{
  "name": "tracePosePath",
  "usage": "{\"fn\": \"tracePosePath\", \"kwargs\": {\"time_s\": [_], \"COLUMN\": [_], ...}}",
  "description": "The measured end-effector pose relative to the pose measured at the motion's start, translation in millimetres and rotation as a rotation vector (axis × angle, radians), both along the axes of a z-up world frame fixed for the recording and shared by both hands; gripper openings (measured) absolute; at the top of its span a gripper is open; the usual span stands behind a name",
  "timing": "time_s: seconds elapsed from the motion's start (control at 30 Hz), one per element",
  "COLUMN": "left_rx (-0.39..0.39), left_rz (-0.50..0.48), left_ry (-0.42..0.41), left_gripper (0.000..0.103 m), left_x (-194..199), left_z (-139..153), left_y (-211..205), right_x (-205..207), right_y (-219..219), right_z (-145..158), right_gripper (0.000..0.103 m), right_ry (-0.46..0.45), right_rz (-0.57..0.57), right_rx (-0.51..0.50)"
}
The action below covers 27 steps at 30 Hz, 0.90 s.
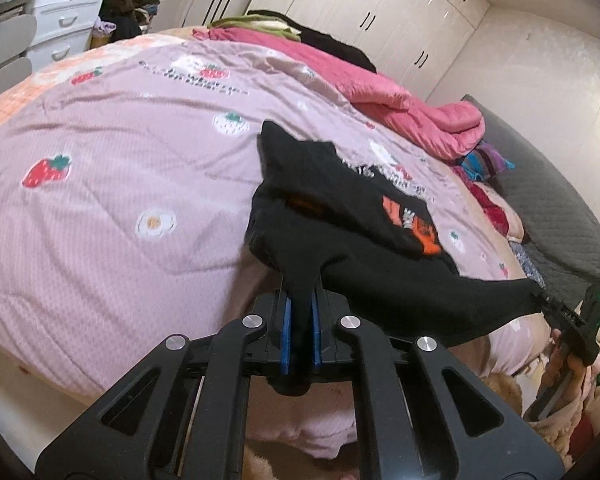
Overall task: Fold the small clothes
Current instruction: 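Lift the hem with both grippers and fold it over toward the collar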
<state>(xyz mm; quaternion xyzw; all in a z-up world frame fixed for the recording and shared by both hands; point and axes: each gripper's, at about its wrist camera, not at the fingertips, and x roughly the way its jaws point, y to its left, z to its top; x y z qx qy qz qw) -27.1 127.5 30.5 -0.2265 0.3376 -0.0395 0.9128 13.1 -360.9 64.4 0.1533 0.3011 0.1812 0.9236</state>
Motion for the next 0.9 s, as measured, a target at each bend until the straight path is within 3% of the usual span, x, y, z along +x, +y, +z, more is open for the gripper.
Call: {"fn": "tracePosePath", "kwargs": {"time_s": [0.33,0.9], "left_rx": [-0.019,-0.007], "left_rz": [0.019,0.056], "left_ry": [-0.066,-0.109], "left_gripper": [0.002,0.002], "left_x": [18,62], "left_z": [19,31], "left_y": [5,13], "right_x": [22,70], "right_y": [3,15], "right_z": [10,22], "right_gripper": [0.007,0.007], "right_ry": [-0.025,-0.043], "right_rz": [-0.036,-0.082], "right_rx": [0.028,0.028]}}
